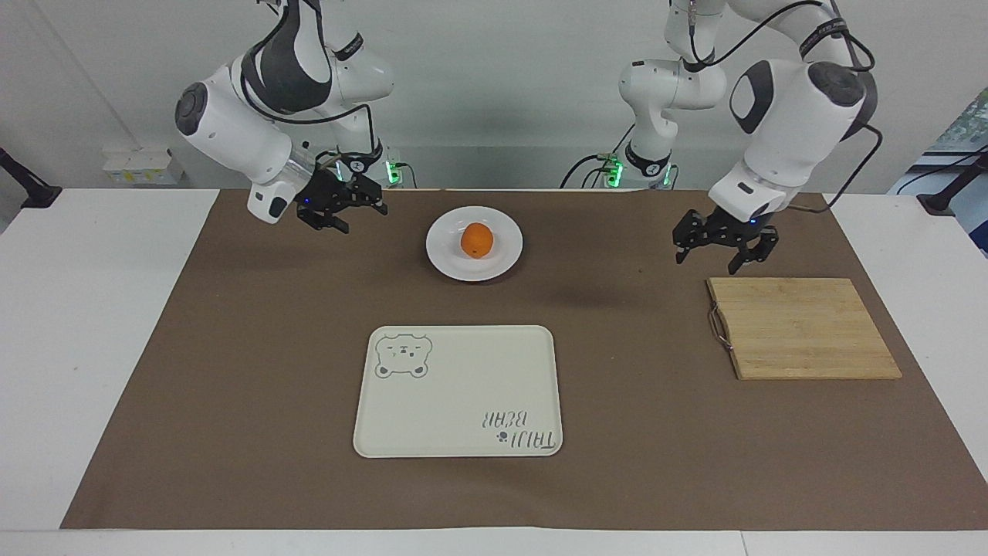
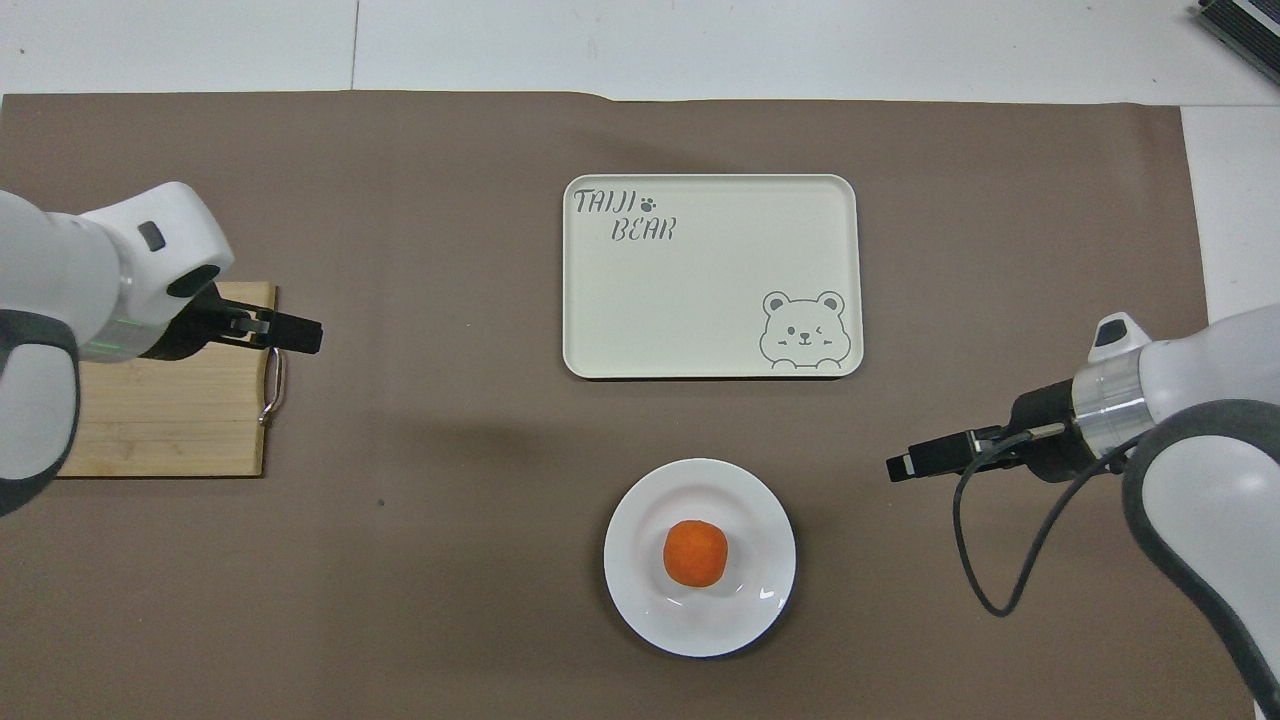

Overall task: Place orange and plate with both arms
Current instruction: 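Withdraw the left gripper while the right gripper reaches the plate rim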

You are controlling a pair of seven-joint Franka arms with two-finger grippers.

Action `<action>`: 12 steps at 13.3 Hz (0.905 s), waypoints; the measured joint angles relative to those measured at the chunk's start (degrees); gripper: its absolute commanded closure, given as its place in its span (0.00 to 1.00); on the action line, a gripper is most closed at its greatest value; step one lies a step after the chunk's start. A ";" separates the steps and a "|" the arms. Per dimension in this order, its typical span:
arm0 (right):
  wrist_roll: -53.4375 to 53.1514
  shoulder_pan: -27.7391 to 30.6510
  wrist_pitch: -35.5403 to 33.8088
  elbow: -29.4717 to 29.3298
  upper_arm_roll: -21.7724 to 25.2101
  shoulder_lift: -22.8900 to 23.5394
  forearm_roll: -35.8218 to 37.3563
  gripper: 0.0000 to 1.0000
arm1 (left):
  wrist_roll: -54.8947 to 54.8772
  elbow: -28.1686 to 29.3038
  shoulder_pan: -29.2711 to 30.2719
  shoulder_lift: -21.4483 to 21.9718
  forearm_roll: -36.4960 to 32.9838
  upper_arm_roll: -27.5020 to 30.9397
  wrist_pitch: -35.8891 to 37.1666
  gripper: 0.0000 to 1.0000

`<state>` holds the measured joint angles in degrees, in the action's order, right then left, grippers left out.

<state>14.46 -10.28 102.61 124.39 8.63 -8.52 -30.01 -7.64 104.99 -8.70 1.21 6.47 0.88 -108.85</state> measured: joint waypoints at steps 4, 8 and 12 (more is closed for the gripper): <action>3.72 -3.88 7.26 7.71 -0.08 -0.04 -6.40 0.00 | -2.73 -7.47 3.05 -0.85 -1.85 -0.03 6.87 0.00; 13.00 -4.19 13.13 15.58 0.11 -0.01 -13.63 0.00 | -4.69 -14.51 3.08 -1.03 -3.63 -0.92 15.49 0.00; 20.24 -4.27 16.14 21.11 0.12 0.08 -22.30 0.00 | -4.73 -16.72 3.08 -1.20 -4.38 -1.29 19.57 0.00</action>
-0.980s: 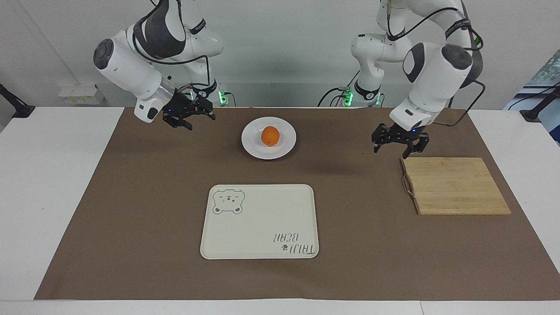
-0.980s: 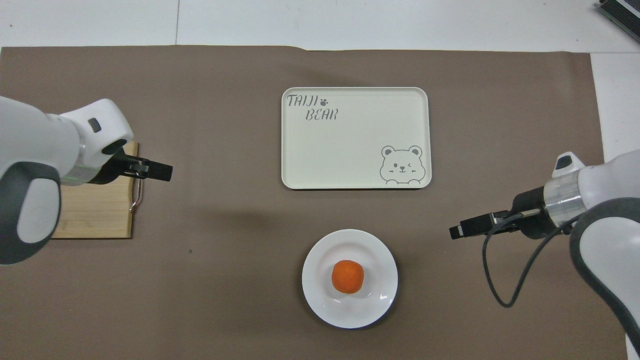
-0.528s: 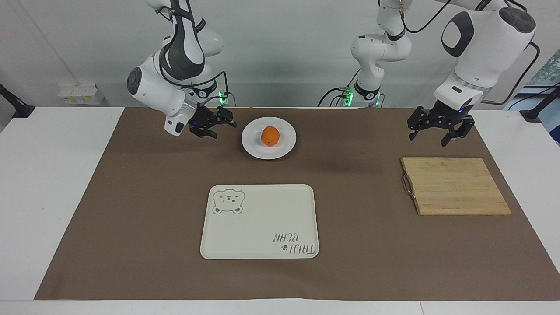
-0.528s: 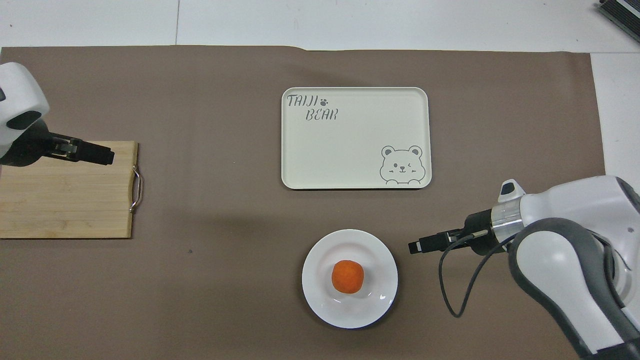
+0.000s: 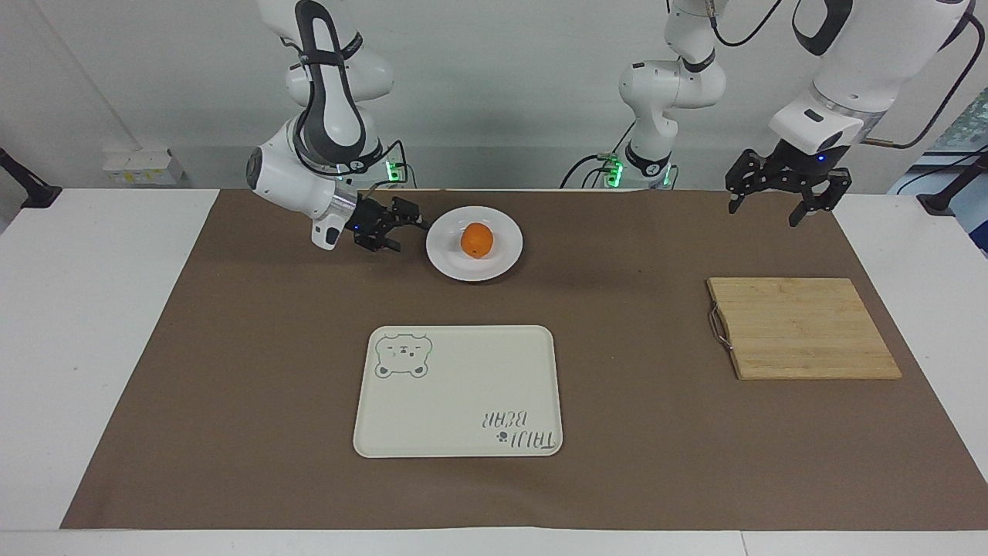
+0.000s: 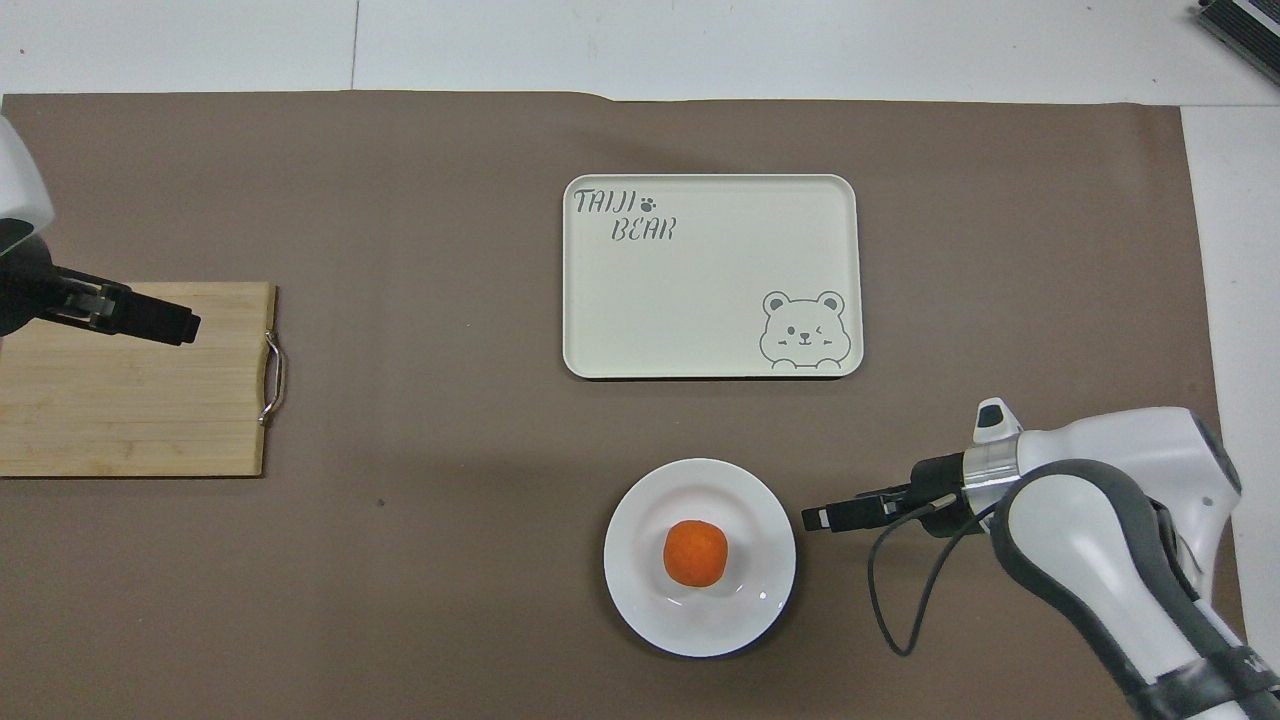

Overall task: Place orange and plate with both arms
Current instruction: 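Withdraw the left gripper while the right gripper reaches the plate rim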

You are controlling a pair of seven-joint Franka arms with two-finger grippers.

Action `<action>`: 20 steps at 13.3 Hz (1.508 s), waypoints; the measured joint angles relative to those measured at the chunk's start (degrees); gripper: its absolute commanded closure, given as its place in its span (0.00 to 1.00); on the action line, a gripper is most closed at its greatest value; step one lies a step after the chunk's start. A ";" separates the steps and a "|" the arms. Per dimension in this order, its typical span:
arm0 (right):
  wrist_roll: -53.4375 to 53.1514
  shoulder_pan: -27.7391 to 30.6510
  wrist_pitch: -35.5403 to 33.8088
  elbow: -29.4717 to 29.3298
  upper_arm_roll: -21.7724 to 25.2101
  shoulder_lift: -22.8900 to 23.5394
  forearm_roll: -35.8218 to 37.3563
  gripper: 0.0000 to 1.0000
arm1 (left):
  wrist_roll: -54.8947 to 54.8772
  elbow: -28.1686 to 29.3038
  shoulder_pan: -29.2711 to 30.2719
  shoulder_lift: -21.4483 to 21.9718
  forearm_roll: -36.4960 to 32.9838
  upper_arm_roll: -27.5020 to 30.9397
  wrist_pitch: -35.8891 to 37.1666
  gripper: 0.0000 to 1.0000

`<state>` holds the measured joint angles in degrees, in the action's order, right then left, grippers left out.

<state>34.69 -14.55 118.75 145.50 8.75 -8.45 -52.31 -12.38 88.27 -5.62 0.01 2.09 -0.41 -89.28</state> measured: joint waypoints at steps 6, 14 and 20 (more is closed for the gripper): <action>7.58 -2.34 3.11 5.11 -0.09 2.44 -9.65 0.00 | 0.00 -1.96 0.14 -0.21 -0.81 0.59 2.86 0.00; 7.61 -9.62 9.45 7.22 -0.16 2.90 -17.04 0.00 | 0.00 -0.22 0.26 0.91 -0.81 0.89 4.14 0.00; 8.47 -10.01 10.69 7.85 -0.16 2.90 -17.06 0.37 | -0.28 -0.22 1.82 0.93 -0.79 1.15 4.16 0.00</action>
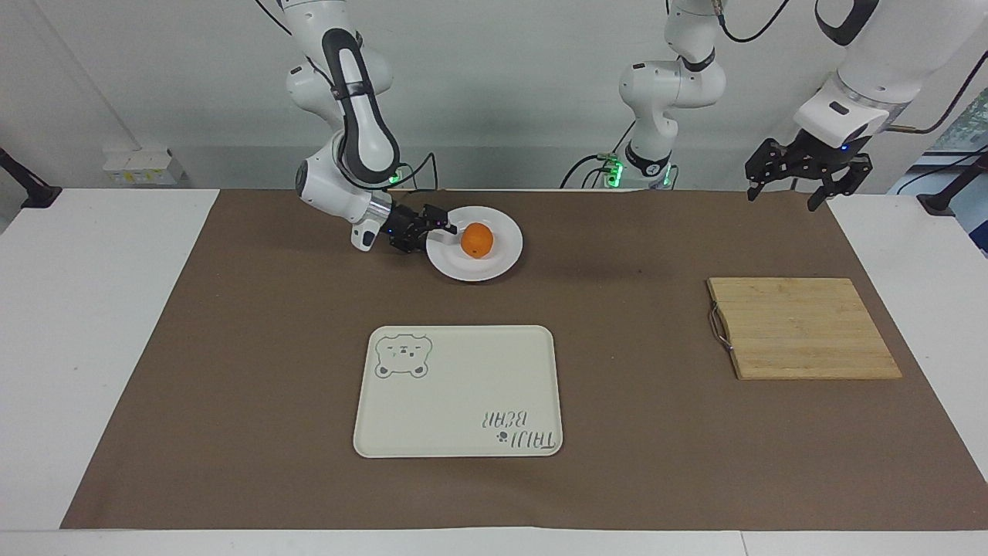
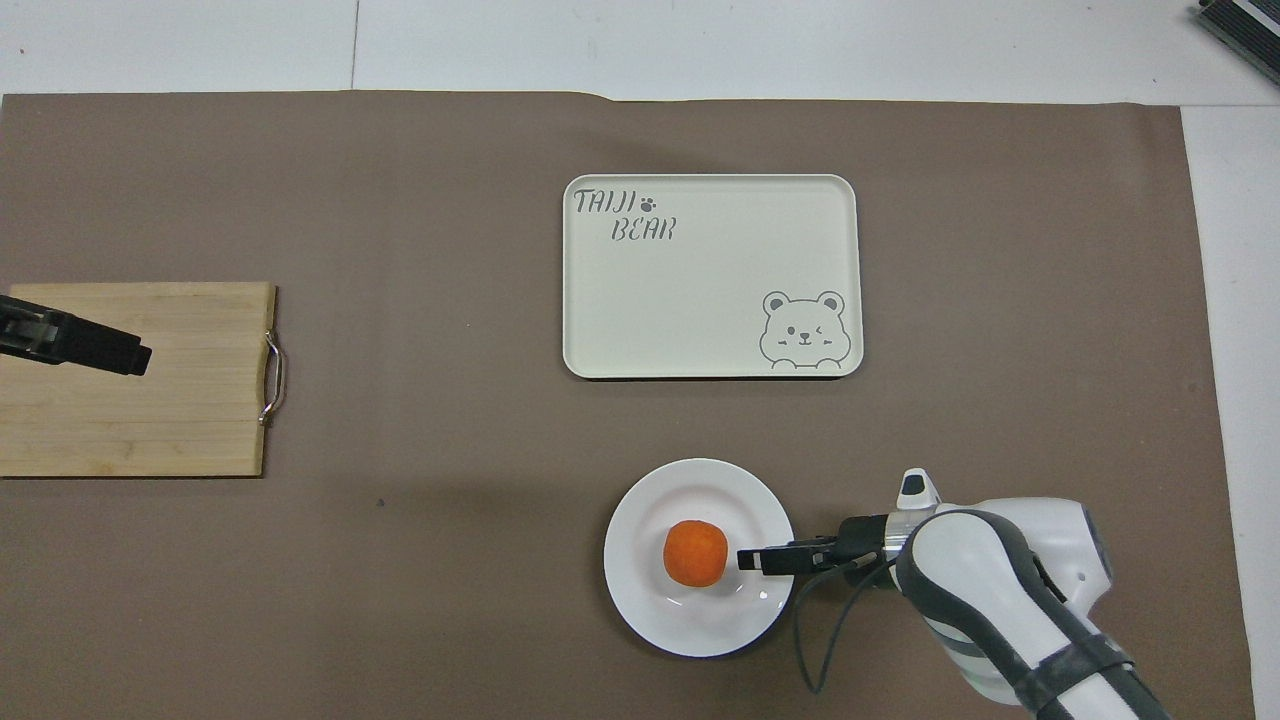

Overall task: Place orange and plate with both arms
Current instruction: 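Withdraw the left gripper while the right gripper reaches the plate rim, then hook the right gripper against the plate rim nearest it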

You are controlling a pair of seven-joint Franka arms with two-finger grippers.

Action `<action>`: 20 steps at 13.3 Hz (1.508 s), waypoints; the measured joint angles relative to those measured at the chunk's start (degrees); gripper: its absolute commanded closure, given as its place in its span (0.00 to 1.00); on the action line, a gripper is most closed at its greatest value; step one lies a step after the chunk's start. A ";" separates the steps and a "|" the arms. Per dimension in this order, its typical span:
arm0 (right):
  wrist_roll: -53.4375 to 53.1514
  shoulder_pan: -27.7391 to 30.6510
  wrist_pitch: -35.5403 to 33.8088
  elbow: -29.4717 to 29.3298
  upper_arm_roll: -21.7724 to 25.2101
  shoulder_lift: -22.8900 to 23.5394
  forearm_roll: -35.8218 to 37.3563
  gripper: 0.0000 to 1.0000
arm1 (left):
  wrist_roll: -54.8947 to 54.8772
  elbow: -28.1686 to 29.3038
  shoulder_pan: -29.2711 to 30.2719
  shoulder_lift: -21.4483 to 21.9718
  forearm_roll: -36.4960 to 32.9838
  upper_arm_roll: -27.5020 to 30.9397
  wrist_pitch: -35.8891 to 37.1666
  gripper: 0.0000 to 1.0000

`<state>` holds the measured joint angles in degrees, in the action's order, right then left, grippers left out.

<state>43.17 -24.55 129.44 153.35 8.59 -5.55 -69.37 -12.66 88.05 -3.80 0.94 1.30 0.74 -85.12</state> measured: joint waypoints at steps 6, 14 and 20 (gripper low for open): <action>0.24 -0.01 0.12 0.48 0.02 0.20 0.00 0.96 | -0.16 0.00 0.00 0.00 0.00 -0.15 0.00 0.00; 0.24 0.06 -0.32 0.32 0.14 0.20 -0.20 1.00 | -0.16 0.00 -0.01 0.00 0.00 -0.52 0.00 0.00; -2.60 0.65 -3.63 -2.14 0.44 0.20 -0.43 1.00 | -0.16 0.00 -0.01 0.00 0.00 -0.58 -0.05 0.00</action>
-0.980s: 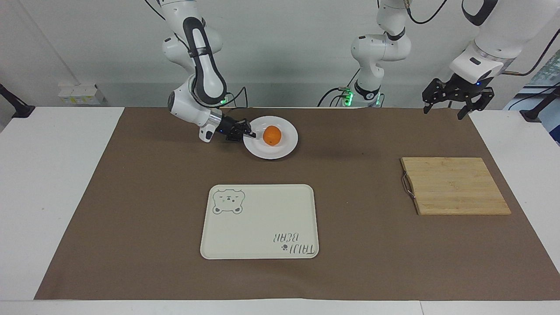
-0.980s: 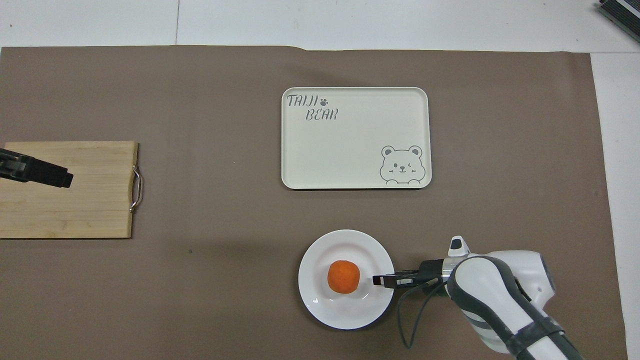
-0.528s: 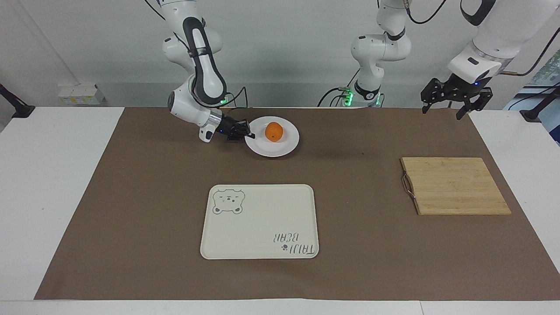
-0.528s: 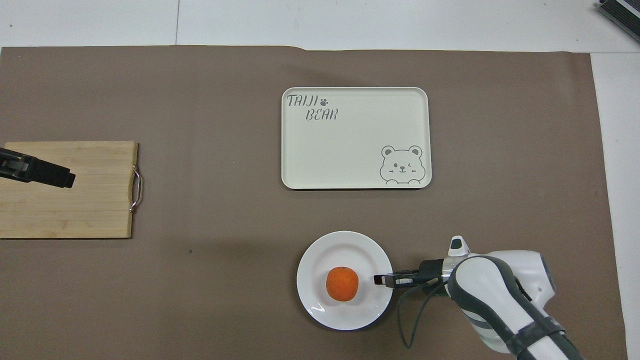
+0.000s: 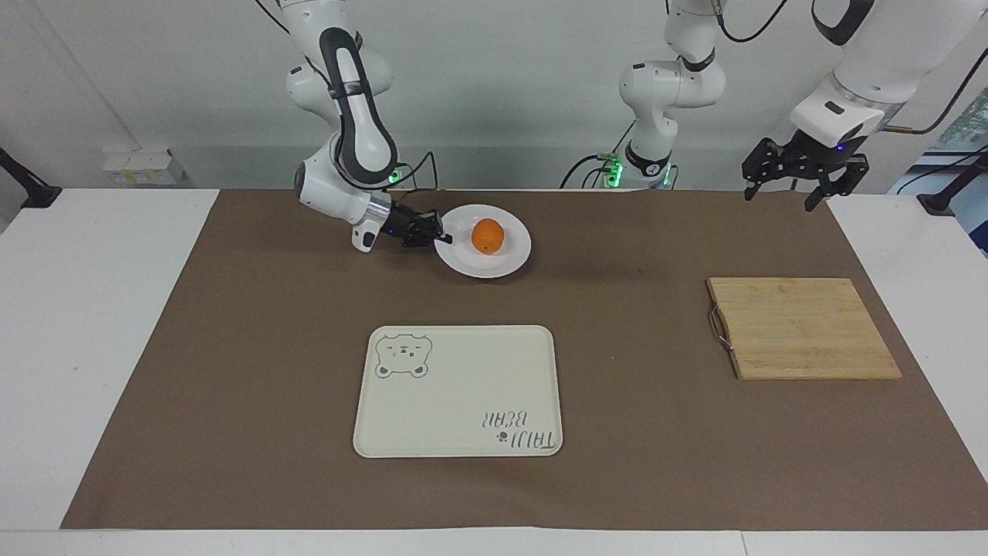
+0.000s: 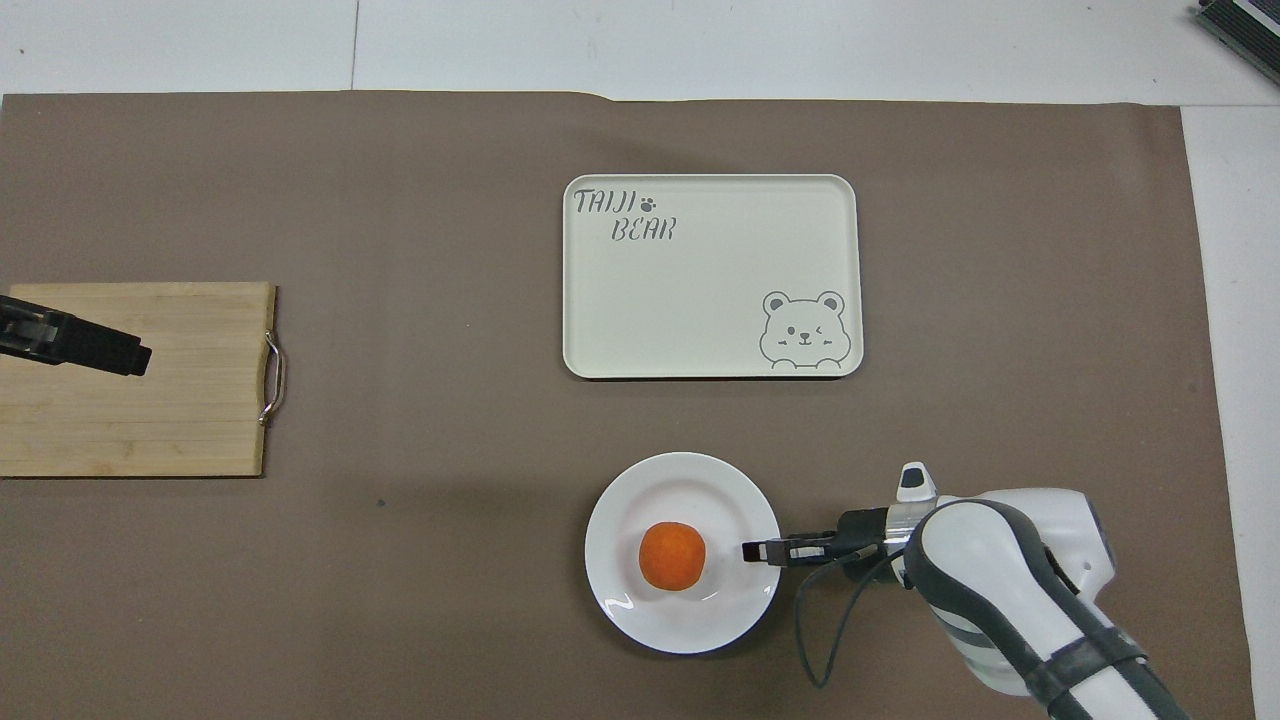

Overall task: Place orange and plate with both arms
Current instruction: 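Hook the right gripper against the plate rim nearest it, then push the plate with the right gripper onto the bear tray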

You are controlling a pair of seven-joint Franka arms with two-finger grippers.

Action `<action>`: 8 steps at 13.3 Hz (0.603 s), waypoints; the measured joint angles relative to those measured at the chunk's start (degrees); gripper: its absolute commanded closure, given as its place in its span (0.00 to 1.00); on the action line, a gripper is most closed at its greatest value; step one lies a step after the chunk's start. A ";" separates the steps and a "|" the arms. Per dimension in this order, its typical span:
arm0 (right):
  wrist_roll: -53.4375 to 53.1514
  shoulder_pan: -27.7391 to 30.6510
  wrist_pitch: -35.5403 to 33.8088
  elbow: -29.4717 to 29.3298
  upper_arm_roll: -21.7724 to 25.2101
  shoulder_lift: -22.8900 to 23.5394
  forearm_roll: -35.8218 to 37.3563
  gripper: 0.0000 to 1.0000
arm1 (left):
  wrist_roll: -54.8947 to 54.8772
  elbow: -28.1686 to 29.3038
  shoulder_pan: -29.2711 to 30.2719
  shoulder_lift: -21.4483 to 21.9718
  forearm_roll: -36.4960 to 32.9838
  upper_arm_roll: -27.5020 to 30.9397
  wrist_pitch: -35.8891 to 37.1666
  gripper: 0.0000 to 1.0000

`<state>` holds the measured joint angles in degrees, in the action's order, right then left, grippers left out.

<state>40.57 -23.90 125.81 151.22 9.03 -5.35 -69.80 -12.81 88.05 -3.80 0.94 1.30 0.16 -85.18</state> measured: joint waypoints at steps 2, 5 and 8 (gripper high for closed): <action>-2.78 0.53 -1.91 -1.84 0.17 -0.31 0.00 1.00 | 0.00 0.00 0.00 0.00 0.00 -0.03 0.00 0.00; -6.61 0.54 -2.42 -4.09 0.23 -1.26 0.15 1.00 | 0.00 0.00 0.00 0.00 0.00 -0.07 0.00 0.00; -10.24 0.55 -2.74 -6.70 0.26 -1.55 1.58 1.00 | 0.10 0.00 0.00 0.00 0.00 -0.07 -0.03 0.00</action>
<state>30.33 -23.36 123.07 144.52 9.30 -6.90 -68.21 -12.71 88.05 -3.81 0.94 1.30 0.08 -85.21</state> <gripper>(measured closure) 0.943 0.000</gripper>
